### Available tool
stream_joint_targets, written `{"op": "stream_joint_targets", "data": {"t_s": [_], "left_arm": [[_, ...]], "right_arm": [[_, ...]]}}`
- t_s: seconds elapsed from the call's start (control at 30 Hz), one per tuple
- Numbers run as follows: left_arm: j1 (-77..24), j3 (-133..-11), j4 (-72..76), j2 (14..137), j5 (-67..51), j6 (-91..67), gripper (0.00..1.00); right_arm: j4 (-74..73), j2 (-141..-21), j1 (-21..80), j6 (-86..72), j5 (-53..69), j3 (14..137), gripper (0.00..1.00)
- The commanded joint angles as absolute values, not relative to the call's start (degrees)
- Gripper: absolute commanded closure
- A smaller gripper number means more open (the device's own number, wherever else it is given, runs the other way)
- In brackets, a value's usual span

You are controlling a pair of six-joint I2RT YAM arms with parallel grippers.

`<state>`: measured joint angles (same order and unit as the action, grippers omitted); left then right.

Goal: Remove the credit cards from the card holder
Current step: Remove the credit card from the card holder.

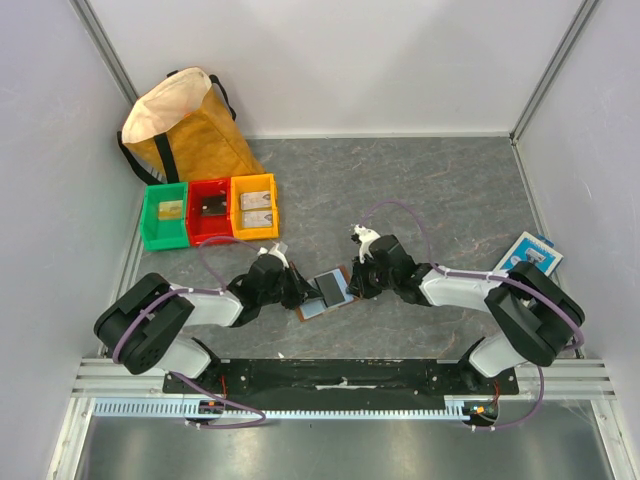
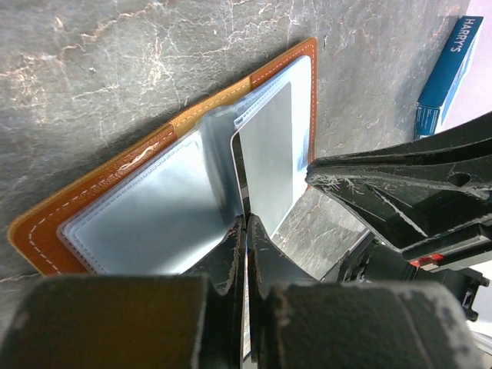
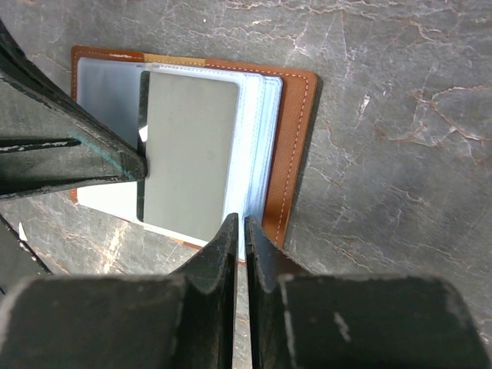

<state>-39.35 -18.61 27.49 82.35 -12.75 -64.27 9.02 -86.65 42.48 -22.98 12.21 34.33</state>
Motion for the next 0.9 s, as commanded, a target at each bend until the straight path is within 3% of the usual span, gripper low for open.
{"op": "stream_joint_targets", "data": {"t_s": [0.0,0.33,0.87], "left_arm": [[-39.55,-20.30,25.40,82.44,-14.24,-61.52,0.98],[-39.81,-21.27,26.02,82.97,-14.94,-61.17,0.98],[-39.64,-20.48,26.10,82.44,-14.86,-61.52,0.98]], "right_arm": [[9.48,-83.76,42.10,-22.94,14.76,36.82,0.87],[16.17,-89.56,42.01,-26.36,18.63,39.90,0.87],[15.12,-95.01,37.01,-31.55,19.95,32.88,0.87]]}}
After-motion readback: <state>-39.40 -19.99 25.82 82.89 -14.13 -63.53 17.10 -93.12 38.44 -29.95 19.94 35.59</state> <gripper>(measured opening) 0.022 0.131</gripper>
